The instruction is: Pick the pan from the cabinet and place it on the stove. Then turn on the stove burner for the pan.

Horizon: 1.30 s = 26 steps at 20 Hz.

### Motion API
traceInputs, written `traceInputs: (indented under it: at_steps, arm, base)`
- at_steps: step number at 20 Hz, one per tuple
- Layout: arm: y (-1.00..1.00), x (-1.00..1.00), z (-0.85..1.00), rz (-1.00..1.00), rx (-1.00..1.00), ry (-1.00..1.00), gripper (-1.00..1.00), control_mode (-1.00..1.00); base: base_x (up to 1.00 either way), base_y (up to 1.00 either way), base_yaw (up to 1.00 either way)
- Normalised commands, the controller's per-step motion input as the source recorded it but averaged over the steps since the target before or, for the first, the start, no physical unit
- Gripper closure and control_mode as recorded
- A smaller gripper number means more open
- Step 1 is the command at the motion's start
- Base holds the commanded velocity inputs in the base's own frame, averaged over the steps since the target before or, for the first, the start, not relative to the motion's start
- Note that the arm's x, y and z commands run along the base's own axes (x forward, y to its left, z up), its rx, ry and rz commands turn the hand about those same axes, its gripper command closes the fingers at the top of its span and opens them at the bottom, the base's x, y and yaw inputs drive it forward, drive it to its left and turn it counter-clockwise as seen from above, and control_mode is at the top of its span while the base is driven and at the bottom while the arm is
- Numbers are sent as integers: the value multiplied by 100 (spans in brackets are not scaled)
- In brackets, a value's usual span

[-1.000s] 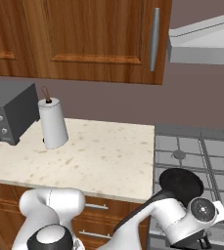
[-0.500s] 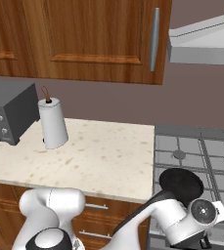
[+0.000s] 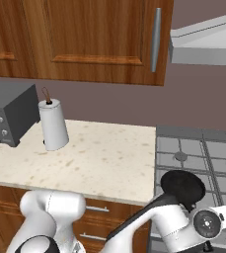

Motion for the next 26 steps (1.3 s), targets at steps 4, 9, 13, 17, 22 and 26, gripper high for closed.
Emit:
traceInputs:
  at_steps: [4,9,13,17,22,26]
  arm:
    - [33,-31,41,0,-3,-11,-100,-100]
    - [57,-37,33,2,-5,-11,-100,-100]
    - [69,-34,15,3,-1,-7,-100,-100]
    - [71,-27,10,3,0,-6,-100,-100]
    - [52,-26,4,2,0,-11,-100,-100]
    - [8,-35,0,1,0,-18,-100,-100]
  base:
    - [0,0,0]
    - [0,0,0]
    - [0,0,0]
    - [0,0,0]
    - [0,0,0]
    - [0,0,0]
